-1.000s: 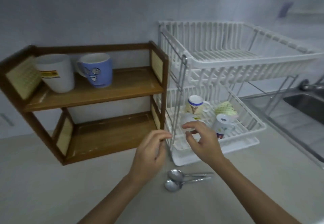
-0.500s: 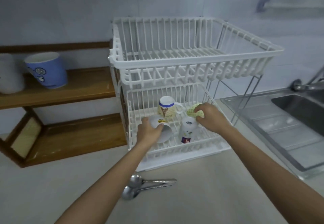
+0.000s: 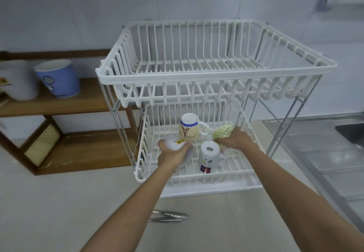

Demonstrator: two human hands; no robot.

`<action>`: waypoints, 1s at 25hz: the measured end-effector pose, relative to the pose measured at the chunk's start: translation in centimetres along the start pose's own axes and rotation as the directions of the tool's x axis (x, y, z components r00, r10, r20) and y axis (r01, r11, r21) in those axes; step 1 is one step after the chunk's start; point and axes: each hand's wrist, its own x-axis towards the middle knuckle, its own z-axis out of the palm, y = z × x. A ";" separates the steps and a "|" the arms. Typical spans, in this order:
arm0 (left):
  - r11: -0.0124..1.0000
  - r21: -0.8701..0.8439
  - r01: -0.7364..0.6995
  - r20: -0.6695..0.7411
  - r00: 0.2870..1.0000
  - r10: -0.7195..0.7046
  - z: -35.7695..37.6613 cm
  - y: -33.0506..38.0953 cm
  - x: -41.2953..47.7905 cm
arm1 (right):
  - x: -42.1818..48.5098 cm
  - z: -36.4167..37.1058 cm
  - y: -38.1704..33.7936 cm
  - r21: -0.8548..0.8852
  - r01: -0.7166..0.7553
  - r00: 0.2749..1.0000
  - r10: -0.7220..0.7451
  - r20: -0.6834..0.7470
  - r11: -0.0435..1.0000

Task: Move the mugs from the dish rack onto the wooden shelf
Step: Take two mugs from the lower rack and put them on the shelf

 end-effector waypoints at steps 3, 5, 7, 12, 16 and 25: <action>0.982 -0.140 0.127 0.041 0.992 -0.122 0.1 1.6 0.0 | 0.3 0.3 0.2 -0.040 -0.019 1.000 0.018 -0.019 0.999; 0.953 -0.220 0.207 0.057 0.978 -0.199 0.1 2.1 0.0 | 0.3 0.4 0.3 -0.013 -0.021 1.000 0.021 -0.023 1.000; 0.933 -0.273 0.237 0.053 0.971 -0.231 0.1 2.1 0.2 | 0.4 0.7 0.4 0.039 -0.026 0.999 0.027 -0.040 0.999; 0.928 -0.279 0.248 0.025 0.968 -0.251 -1.6 1.4 0.6 | 0.2 1.5 1.2 0.187 -0.036 0.990 0.061 -0.130 0.982; 0.934 -0.300 0.195 0.081 0.981 -0.179 -4.0 1.8 0.0 | -0.9 0.5 1.0 0.381 0.070 0.975 0.017 -0.220 0.922; 0.946 -0.313 -0.081 0.169 0.976 0.140 -7.5 3.0 -5.3 | -8.0 -0.6 -1.2 0.730 0.460 0.886 -0.319 -0.337 0.506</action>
